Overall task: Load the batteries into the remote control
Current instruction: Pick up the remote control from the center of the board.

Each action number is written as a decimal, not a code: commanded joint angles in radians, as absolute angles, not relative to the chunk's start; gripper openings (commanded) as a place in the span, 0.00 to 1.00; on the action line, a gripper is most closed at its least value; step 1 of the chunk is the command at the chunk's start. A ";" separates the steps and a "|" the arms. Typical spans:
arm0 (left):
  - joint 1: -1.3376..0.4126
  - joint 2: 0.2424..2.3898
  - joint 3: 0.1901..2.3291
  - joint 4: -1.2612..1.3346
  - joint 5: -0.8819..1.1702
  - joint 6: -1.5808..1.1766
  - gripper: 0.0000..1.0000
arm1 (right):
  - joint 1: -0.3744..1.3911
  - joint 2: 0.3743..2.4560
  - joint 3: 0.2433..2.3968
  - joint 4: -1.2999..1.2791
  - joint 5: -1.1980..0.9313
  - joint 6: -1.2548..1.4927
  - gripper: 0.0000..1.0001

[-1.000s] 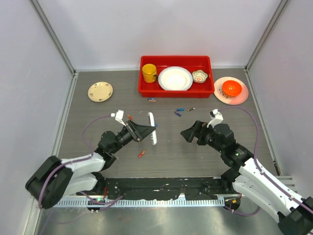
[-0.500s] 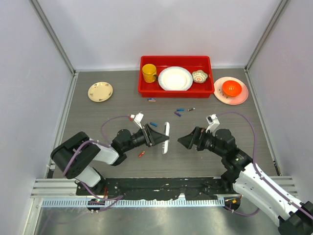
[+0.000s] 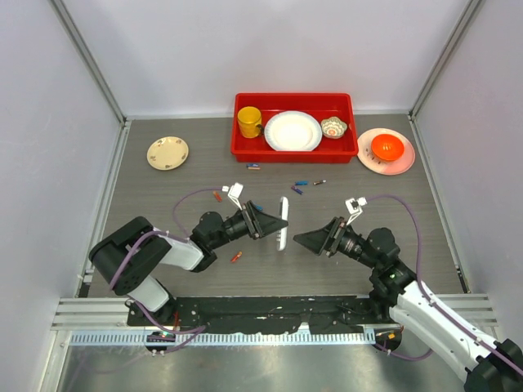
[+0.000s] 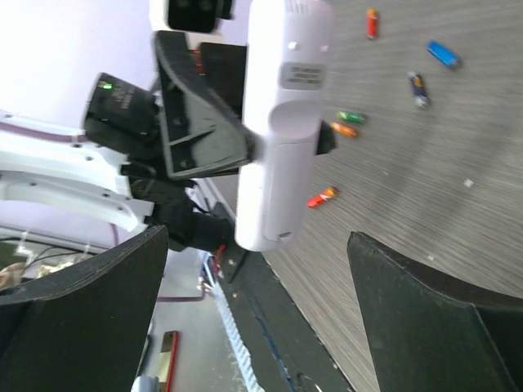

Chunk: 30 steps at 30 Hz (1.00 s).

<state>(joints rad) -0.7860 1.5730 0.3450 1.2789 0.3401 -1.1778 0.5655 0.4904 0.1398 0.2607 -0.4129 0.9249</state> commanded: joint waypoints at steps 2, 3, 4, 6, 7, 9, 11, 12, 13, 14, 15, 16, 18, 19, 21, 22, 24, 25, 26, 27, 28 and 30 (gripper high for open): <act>-0.790 1.540 0.399 1.548 0.310 -1.215 0.00 | 0.568 0.520 0.115 0.502 -0.480 0.996 0.97; -0.792 1.540 0.402 1.548 0.310 -1.219 0.00 | 0.566 0.550 0.117 0.521 -0.486 0.994 0.97; -0.792 1.539 0.406 1.548 0.310 -1.223 0.00 | 0.568 0.563 0.118 0.537 -0.495 0.996 0.97; -0.795 1.536 0.419 1.548 0.310 -1.232 0.00 | 0.568 0.592 0.124 0.573 -0.520 0.994 0.96; -0.795 1.534 0.422 1.548 0.308 -1.236 0.00 | 0.568 0.621 0.127 0.581 -0.525 0.994 0.96; -0.798 1.532 0.434 1.548 0.310 -1.247 0.00 | 0.568 0.641 0.129 0.615 -0.538 0.994 0.96; -0.802 1.529 0.448 1.548 0.311 -1.255 0.00 | 0.568 0.667 0.126 0.643 -0.543 1.005 0.96; -0.804 1.528 0.452 1.548 0.314 -1.261 0.00 | 0.568 0.678 0.120 0.682 -0.546 1.012 0.96; -0.805 1.528 0.457 1.548 0.318 -1.265 0.00 | 0.568 0.699 0.115 0.710 -0.554 1.034 0.96; -0.807 1.526 0.465 1.548 0.322 -1.269 0.00 | 0.566 0.715 0.109 0.747 -0.557 1.051 0.96; -0.808 1.525 0.471 1.548 0.325 -1.276 0.00 | 0.569 0.729 0.100 0.815 -0.560 1.064 0.96; -0.810 1.525 0.477 1.548 0.328 -1.276 0.00 | 0.568 0.741 0.100 0.842 -0.564 1.074 0.96; -0.813 1.522 0.479 1.548 0.328 -1.281 0.00 | 0.568 0.784 0.104 0.885 -0.568 1.089 0.96; -0.811 1.522 0.482 1.548 0.328 -1.281 0.00 | 0.569 0.794 0.103 0.902 -0.563 1.095 0.96; -0.813 1.519 0.485 1.548 0.334 -1.285 0.00 | 0.566 0.821 0.106 0.929 -0.564 1.101 0.95; -0.815 1.517 0.488 1.548 0.336 -1.287 0.00 | 0.566 0.828 0.106 0.939 -0.565 1.104 0.93; -0.816 1.513 0.491 1.548 0.337 -1.290 0.00 | 0.568 0.848 0.107 0.966 -0.560 1.114 0.91; -0.818 1.511 0.489 1.548 0.339 -1.289 0.00 | 0.569 0.856 0.104 0.983 -0.558 1.118 0.90; -0.819 1.509 0.491 1.548 0.336 -1.289 0.00 | 0.566 0.864 0.104 1.008 -0.557 1.123 0.90; -0.819 1.509 0.491 1.548 0.337 -1.290 0.00 | 0.568 0.879 0.106 1.018 -0.560 1.129 0.89; -0.824 1.506 0.492 1.548 0.339 -1.292 0.00 | 0.566 0.891 0.106 1.031 -0.560 1.135 0.88; -0.825 1.508 0.495 1.548 0.345 -1.292 0.00 | 0.568 0.922 0.106 1.081 -0.561 1.153 0.87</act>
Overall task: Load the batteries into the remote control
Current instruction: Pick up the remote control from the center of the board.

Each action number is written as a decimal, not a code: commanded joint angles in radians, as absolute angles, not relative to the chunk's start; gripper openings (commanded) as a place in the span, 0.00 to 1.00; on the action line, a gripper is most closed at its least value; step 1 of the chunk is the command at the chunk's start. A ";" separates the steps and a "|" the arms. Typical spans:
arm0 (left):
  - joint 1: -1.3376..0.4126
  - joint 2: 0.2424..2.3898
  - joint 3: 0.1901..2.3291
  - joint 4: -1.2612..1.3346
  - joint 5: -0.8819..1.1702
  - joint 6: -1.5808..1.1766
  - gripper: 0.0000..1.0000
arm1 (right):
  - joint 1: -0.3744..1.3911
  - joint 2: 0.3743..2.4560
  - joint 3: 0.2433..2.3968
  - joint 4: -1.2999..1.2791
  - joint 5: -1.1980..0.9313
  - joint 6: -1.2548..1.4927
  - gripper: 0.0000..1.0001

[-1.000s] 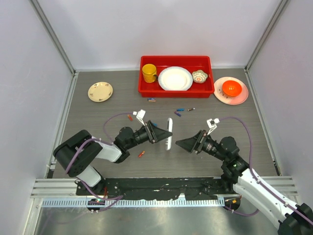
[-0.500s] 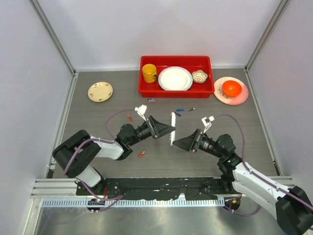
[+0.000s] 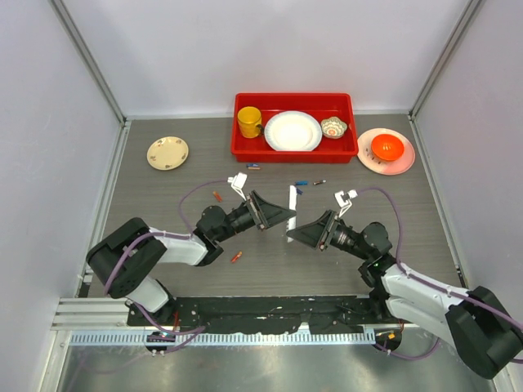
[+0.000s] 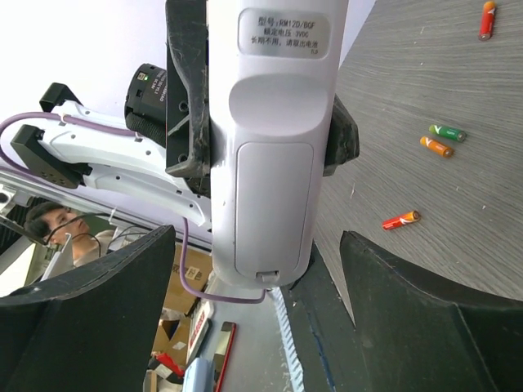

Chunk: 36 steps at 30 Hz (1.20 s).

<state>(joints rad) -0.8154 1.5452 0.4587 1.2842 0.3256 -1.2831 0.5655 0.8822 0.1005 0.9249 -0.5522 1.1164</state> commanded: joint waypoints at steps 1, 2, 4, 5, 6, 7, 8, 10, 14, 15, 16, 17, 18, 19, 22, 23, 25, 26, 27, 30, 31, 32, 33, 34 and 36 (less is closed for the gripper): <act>-0.830 1.508 0.497 1.548 0.347 -1.293 0.00 | 0.566 0.933 0.104 1.100 -0.564 1.158 0.85; -0.830 1.506 0.499 1.548 0.348 -1.295 0.00 | 0.566 0.946 0.107 1.139 -0.568 1.167 0.84; -0.834 1.503 0.503 1.548 0.347 -1.296 0.00 | 0.566 0.988 0.107 1.179 -0.581 1.193 0.81; -0.834 1.503 0.503 1.548 0.348 -1.296 0.00 | 0.566 1.002 0.106 1.225 -0.587 1.203 0.79; -0.836 1.502 0.505 1.548 0.347 -1.296 0.00 | 0.566 1.014 0.106 1.245 -0.597 1.219 0.77; -0.838 1.502 0.506 1.548 0.348 -1.296 0.00 | 0.566 1.037 0.104 1.277 -0.601 1.226 0.75; -0.839 1.503 0.508 1.548 0.347 -1.298 0.00 | 0.565 1.046 0.107 1.288 -0.604 1.230 0.74; -0.841 1.503 0.511 1.548 0.345 -1.299 0.00 | 0.566 1.071 0.109 1.331 -0.626 1.247 0.72; -0.844 1.499 0.514 1.548 0.341 -1.298 0.00 | 0.566 1.094 0.115 1.362 -0.657 1.264 0.70; -0.845 1.499 0.514 1.548 0.341 -1.298 0.00 | 0.566 1.095 0.112 1.362 -0.663 1.264 0.69; -0.844 1.499 0.515 1.548 0.339 -1.299 0.00 | 0.566 1.097 0.113 1.364 -0.666 1.266 0.68; -0.845 1.497 0.515 1.548 0.339 -1.298 0.00 | 0.566 1.098 0.112 1.364 -0.669 1.264 0.66; -0.847 1.497 0.517 1.548 0.339 -1.296 0.00 | 0.565 1.098 0.112 1.367 -0.672 1.264 0.64; -0.848 1.497 0.518 1.548 0.339 -1.296 0.00 | 0.566 1.101 0.112 1.374 -0.678 1.267 0.63; -0.850 1.499 0.523 1.548 0.339 -1.296 0.00 | 0.568 1.111 0.109 1.390 -0.680 1.272 0.55; -0.850 1.499 0.523 1.548 0.339 -1.296 0.00 | 0.568 1.118 0.110 1.393 -0.681 1.273 0.52; -0.853 1.499 0.525 1.548 0.341 -1.296 0.00 | 0.565 1.123 0.107 1.408 -0.683 1.278 0.48; -0.853 1.499 0.525 1.548 0.341 -1.296 0.00 | 0.566 1.124 0.109 1.411 -0.686 1.279 0.40; -0.853 1.502 0.525 1.548 0.341 -1.299 0.01 | 0.566 1.127 0.109 1.416 -0.689 1.279 0.37; -0.853 1.514 0.525 1.548 0.344 -1.316 0.25 | 0.566 1.111 0.115 1.414 -0.709 1.269 0.25; -0.853 1.517 0.526 1.548 0.350 -1.319 0.36 | 0.566 1.100 0.121 1.389 -0.713 1.263 0.23; -0.851 1.520 0.528 1.546 0.351 -1.330 0.44 | 0.566 1.088 0.123 1.364 -0.724 1.255 0.19; -0.850 1.523 0.526 1.546 0.351 -1.331 0.55 | 0.566 1.045 0.129 1.286 -0.730 1.218 0.18; -0.844 1.525 0.523 1.546 0.354 -1.333 0.58 | 0.566 1.020 0.143 1.229 -0.735 1.194 0.17; -0.825 1.523 0.515 1.546 0.357 -1.338 0.64 | 0.565 0.954 0.161 1.094 -0.739 1.126 0.16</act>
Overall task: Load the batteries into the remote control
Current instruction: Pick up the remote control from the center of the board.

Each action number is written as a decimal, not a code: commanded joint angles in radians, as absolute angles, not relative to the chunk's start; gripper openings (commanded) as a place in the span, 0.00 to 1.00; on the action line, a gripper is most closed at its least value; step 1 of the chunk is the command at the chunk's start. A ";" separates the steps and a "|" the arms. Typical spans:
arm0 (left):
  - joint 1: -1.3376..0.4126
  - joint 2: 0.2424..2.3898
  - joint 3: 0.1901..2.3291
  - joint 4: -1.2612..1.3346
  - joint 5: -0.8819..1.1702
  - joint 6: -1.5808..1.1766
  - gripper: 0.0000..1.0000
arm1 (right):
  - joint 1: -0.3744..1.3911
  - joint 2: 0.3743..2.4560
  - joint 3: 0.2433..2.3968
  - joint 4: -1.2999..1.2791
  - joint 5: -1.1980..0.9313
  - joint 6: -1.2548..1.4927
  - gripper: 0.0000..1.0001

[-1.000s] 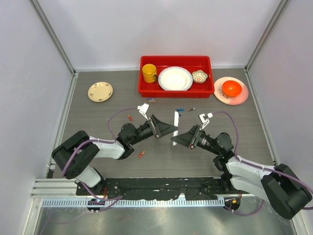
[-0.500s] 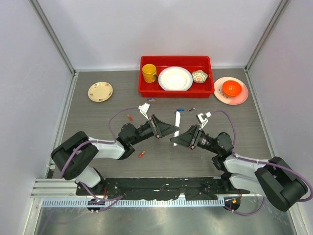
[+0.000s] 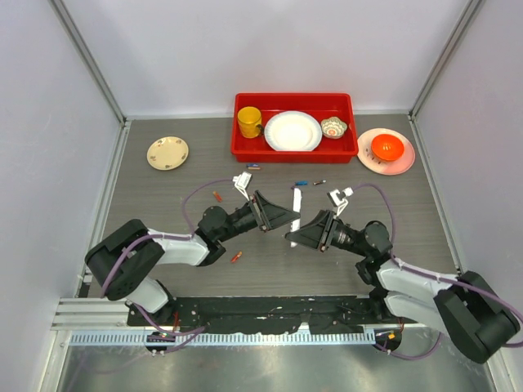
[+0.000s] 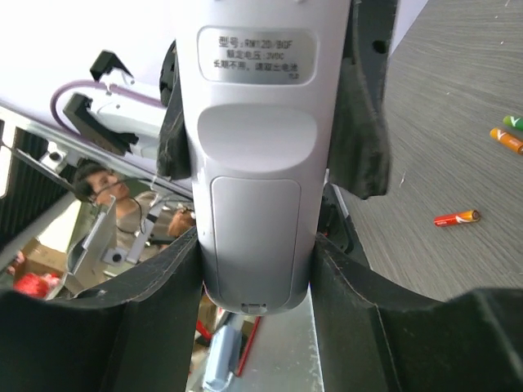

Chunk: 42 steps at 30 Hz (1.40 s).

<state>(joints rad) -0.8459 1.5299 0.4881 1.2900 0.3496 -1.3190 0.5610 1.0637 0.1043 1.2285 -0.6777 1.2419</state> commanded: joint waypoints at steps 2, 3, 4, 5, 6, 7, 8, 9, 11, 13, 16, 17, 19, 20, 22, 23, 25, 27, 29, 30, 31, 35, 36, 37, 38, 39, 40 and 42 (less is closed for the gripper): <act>-0.802 1.520 0.503 1.546 0.356 -1.342 0.69 | 0.566 0.852 0.205 0.854 -0.738 1.007 0.15; -0.795 1.519 0.499 1.546 0.354 -1.341 0.99 | 0.566 0.823 0.224 0.695 -0.738 0.970 0.15; -0.787 1.517 0.497 1.546 0.351 -1.339 1.00 | 0.566 0.771 0.262 0.624 -0.738 0.895 0.15; -0.770 1.516 0.489 1.546 0.348 -1.338 1.00 | 0.566 0.752 0.281 0.561 -0.736 0.865 0.14; -0.762 1.514 0.486 1.546 0.345 -1.339 1.00 | 0.566 0.735 0.299 0.452 -0.736 0.836 0.14; -0.755 1.511 0.485 1.546 0.344 -1.339 1.00 | 0.566 0.724 0.333 0.402 -0.735 0.812 0.14; -0.738 1.500 0.474 1.546 0.342 -1.339 1.00 | 0.568 0.716 0.354 0.349 -0.733 0.752 0.14; -0.730 1.494 0.466 1.542 0.331 -1.330 1.00 | 0.568 0.716 0.376 0.248 -0.732 0.726 0.13; -0.706 1.456 0.434 1.507 0.318 -1.313 1.00 | 0.568 0.724 0.437 0.155 -0.700 0.648 0.13; -0.692 1.415 0.420 1.429 0.290 -1.270 1.00 | 0.569 0.729 0.500 0.020 -0.661 0.592 0.12; -0.684 1.281 0.493 1.040 0.212 -1.093 1.00 | 0.577 0.756 0.595 -0.170 -0.525 0.493 0.11; -0.704 1.237 0.546 0.639 0.149 -1.024 1.00 | 0.580 0.765 0.618 -0.213 -0.446 0.470 0.10; -0.771 1.183 0.691 0.251 -0.071 -0.820 1.00 | 0.601 0.793 0.692 -0.325 -0.350 0.402 0.10; -0.781 1.181 0.727 0.197 -0.105 -0.795 1.00 | 0.606 0.796 0.707 -0.345 -0.319 0.390 0.09; -0.781 1.172 0.730 0.195 -0.129 -0.813 1.00 | 0.618 0.802 0.744 -0.391 -0.244 0.367 0.09; -0.782 1.161 0.720 0.221 -0.138 -0.827 1.00 | 0.621 0.811 0.756 -0.408 -0.217 0.358 0.08; -0.781 1.154 0.692 0.264 -0.132 -0.865 1.00 | 0.643 0.824 0.793 -0.454 -0.140 0.336 0.08; -0.782 1.152 0.678 0.342 -0.100 -0.887 1.00 | 0.660 0.836 0.808 -0.478 -0.106 0.325 0.07; -0.784 1.186 0.686 0.370 -0.077 -0.893 1.00 | 0.683 0.839 0.815 -0.480 -0.080 0.327 0.07; -0.782 1.204 0.696 0.371 -0.048 -0.900 1.00 | 0.689 0.842 0.815 -0.482 -0.078 0.327 0.07; -0.785 1.219 0.715 0.377 -0.038 -0.907 1.00 | 0.695 0.844 0.813 -0.480 -0.072 0.330 0.07; -0.822 1.261 0.718 0.495 -0.034 -0.923 1.00 | 0.715 0.844 0.805 -0.480 -0.058 0.334 0.07; -0.828 1.269 0.721 0.514 -0.034 -0.922 1.00 | 0.716 0.842 0.805 -0.482 -0.055 0.336 0.07; -0.834 1.275 0.733 0.531 -0.032 -0.922 1.00 | 0.716 0.844 0.804 -0.483 -0.054 0.334 0.07; -0.844 1.279 0.742 0.534 -0.029 -0.917 1.00 | 0.719 0.842 0.802 -0.485 -0.046 0.334 0.07; -0.848 1.290 0.750 0.535 -0.026 -0.916 1.00 | 0.718 0.842 0.802 -0.488 -0.043 0.334 0.07; -0.853 1.293 0.756 0.548 -0.022 -0.914 1.00 | 0.721 0.844 0.801 -0.486 -0.041 0.336 0.07; -0.867 1.298 0.753 0.577 -0.023 -0.917 1.00 | 0.722 0.844 0.799 -0.489 -0.034 0.336 0.07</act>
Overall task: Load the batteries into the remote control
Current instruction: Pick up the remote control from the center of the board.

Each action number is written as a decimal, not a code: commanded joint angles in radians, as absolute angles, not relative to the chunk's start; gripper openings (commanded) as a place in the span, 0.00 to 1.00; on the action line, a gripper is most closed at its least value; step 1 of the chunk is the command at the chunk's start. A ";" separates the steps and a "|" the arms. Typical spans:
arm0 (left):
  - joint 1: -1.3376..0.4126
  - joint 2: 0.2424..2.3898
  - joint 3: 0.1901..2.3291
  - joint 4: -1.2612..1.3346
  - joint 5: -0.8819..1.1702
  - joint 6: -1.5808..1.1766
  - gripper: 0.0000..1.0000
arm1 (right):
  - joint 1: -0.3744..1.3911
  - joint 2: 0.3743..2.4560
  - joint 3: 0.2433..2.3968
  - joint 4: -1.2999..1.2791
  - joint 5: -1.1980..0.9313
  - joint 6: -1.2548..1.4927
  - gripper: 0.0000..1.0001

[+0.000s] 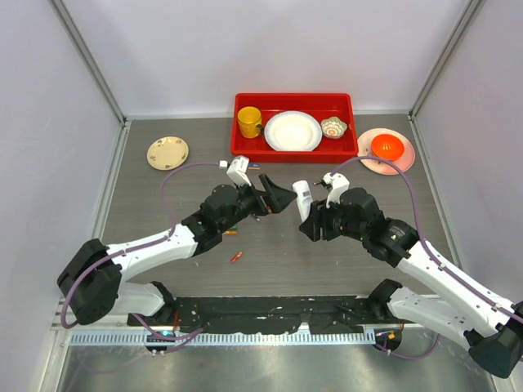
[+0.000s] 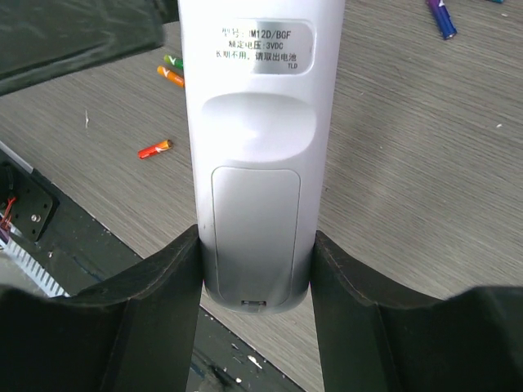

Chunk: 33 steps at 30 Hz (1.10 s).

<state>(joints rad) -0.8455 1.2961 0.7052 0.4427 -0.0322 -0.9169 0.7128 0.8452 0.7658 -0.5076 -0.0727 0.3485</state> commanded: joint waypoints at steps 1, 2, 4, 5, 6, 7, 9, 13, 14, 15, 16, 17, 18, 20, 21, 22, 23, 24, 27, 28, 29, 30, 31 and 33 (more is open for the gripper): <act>-0.871 1.301 0.749 0.597 -0.026 -0.917 1.00 | 0.721 0.847 0.799 -0.488 -0.034 0.336 0.07; -0.877 1.301 0.746 0.606 -0.028 -0.926 1.00 | 0.721 0.847 0.798 -0.488 -0.034 0.336 0.07; -0.882 1.310 0.735 0.642 -0.031 -0.927 1.00 | 0.723 0.847 0.796 -0.485 -0.038 0.339 0.07; -0.887 1.316 0.736 0.649 -0.020 -0.923 1.00 | 0.723 0.847 0.795 -0.485 -0.041 0.339 0.07; -0.888 1.324 0.739 0.652 -0.014 -0.920 1.00 | 0.724 0.850 0.795 -0.482 -0.041 0.339 0.07; -0.893 1.333 0.750 0.656 -0.005 -0.917 1.00 | 0.726 0.851 0.798 -0.482 -0.051 0.339 0.07; -0.896 1.365 0.758 0.672 0.032 -0.916 0.95 | 0.729 0.856 0.802 -0.480 -0.054 0.339 0.07; -0.905 1.420 0.793 0.706 0.067 -0.928 0.82 | 0.738 0.868 0.816 -0.486 -0.058 0.334 0.07; -0.908 1.437 0.798 0.706 0.066 -0.931 0.79 | 0.739 0.874 0.819 -0.488 -0.058 0.331 0.07; -0.910 1.443 0.801 0.719 0.066 -0.937 0.78 | 0.739 0.876 0.825 -0.492 -0.057 0.331 0.07; -0.914 1.450 0.802 0.729 0.066 -0.940 0.77 | 0.742 0.877 0.828 -0.494 -0.054 0.328 0.07; -0.914 1.457 0.804 0.732 0.066 -0.940 0.76 | 0.745 0.880 0.830 -0.495 -0.052 0.327 0.07; -0.916 1.460 0.810 0.720 0.064 -0.940 0.75 | 0.746 0.882 0.831 -0.497 -0.049 0.327 0.07; -0.914 1.463 0.816 0.706 0.063 -0.936 0.73 | 0.747 0.887 0.831 -0.495 -0.046 0.327 0.07; -0.914 1.466 0.816 0.701 0.067 -0.936 0.72 | 0.749 0.887 0.833 -0.497 -0.045 0.325 0.07; -0.917 1.470 0.816 0.696 0.067 -0.933 0.71 | 0.749 0.890 0.833 -0.495 -0.044 0.325 0.07; -0.916 1.471 0.819 0.690 0.071 -0.931 0.70 | 0.749 0.891 0.833 -0.494 -0.043 0.322 0.07; -0.917 1.473 0.824 0.671 0.072 -0.928 0.70 | 0.749 0.894 0.833 -0.492 -0.043 0.322 0.07; -0.917 1.474 0.827 0.647 0.067 -0.922 0.68 | 0.749 0.900 0.833 -0.486 -0.043 0.321 0.07; -0.919 1.476 0.827 0.643 0.066 -0.920 0.67 | 0.749 0.903 0.833 -0.485 -0.043 0.321 0.07; -0.919 1.476 0.828 0.640 0.066 -0.916 0.65 | 0.752 0.905 0.834 -0.486 -0.043 0.322 0.07; -0.920 1.476 0.833 0.628 0.069 -0.913 0.63 | 0.752 0.907 0.834 -0.485 -0.041 0.321 0.07; -0.922 1.477 0.836 0.621 0.069 -0.908 0.62 | 0.753 0.908 0.834 -0.485 -0.040 0.321 0.07; -0.922 1.479 0.842 0.601 0.069 -0.896 0.56 | 0.753 0.907 0.834 -0.483 -0.037 0.319 0.07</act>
<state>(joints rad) -0.9150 1.4719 0.7910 0.6159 0.0574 -0.9314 0.7444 0.9077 0.7830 -0.5171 -0.0563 0.3355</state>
